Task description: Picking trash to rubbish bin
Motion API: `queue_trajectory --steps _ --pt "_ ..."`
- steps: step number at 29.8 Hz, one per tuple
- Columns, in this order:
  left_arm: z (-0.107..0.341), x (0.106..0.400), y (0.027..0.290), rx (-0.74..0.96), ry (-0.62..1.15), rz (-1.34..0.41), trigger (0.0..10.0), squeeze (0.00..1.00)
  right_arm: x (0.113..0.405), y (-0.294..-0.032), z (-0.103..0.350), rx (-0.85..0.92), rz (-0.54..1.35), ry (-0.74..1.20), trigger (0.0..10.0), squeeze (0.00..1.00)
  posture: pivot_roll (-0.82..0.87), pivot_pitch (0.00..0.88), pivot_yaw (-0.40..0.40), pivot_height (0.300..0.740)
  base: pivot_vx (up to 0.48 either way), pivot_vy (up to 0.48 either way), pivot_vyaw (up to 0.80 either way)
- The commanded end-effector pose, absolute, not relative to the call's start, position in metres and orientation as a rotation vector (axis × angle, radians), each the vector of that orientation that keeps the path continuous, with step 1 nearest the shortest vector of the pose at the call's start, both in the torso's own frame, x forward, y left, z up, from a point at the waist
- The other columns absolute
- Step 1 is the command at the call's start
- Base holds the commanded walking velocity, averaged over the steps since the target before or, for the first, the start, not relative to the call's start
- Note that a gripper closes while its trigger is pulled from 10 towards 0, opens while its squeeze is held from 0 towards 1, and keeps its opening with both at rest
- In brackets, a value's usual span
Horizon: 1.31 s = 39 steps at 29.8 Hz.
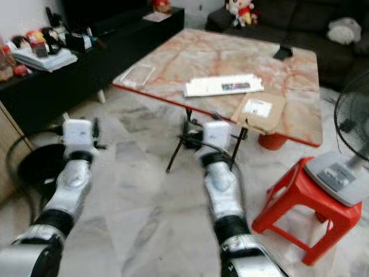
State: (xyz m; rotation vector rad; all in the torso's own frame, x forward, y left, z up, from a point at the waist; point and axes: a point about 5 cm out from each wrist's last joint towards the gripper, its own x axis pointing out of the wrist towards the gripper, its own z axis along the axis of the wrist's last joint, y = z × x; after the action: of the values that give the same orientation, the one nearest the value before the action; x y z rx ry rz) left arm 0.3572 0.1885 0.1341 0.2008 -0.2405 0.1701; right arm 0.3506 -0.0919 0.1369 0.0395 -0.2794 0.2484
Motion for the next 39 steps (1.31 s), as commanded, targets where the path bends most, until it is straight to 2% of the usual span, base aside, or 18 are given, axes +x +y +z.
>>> queue_trajectory --steps 1,8,12,39 --pt "0.135 0.359 0.179 0.207 -0.244 0.145 10.0 0.0 0.353 -0.102 0.14 0.029 0.22 -0.285 10.0 0.0 -0.08 0.043 -0.017 0.74 0.0 0.0 0.0" --pt "0.149 0.364 0.17 0.186 -0.278 0.133 10.0 0.0 0.354 -0.101 0.144 0.045 0.218 -0.293 10.0 0.0 -0.08 0.042 -0.014 0.74 0.0 0.0 0.0" --pt "0.156 0.367 0.172 0.183 -0.289 0.15 10.0 0.0 0.355 -0.1 0.145 0.046 0.223 -0.292 10.0 0.0 -0.08 0.048 -0.014 0.74 0.323 0.0 0.0" --pt "0.16 0.367 0.177 0.203 -0.289 0.163 10.0 0.0 0.353 -0.091 0.151 0.044 0.249 -0.317 10.0 0.0 -0.08 0.047 0.001 0.74 0.432 0.0 0.0"
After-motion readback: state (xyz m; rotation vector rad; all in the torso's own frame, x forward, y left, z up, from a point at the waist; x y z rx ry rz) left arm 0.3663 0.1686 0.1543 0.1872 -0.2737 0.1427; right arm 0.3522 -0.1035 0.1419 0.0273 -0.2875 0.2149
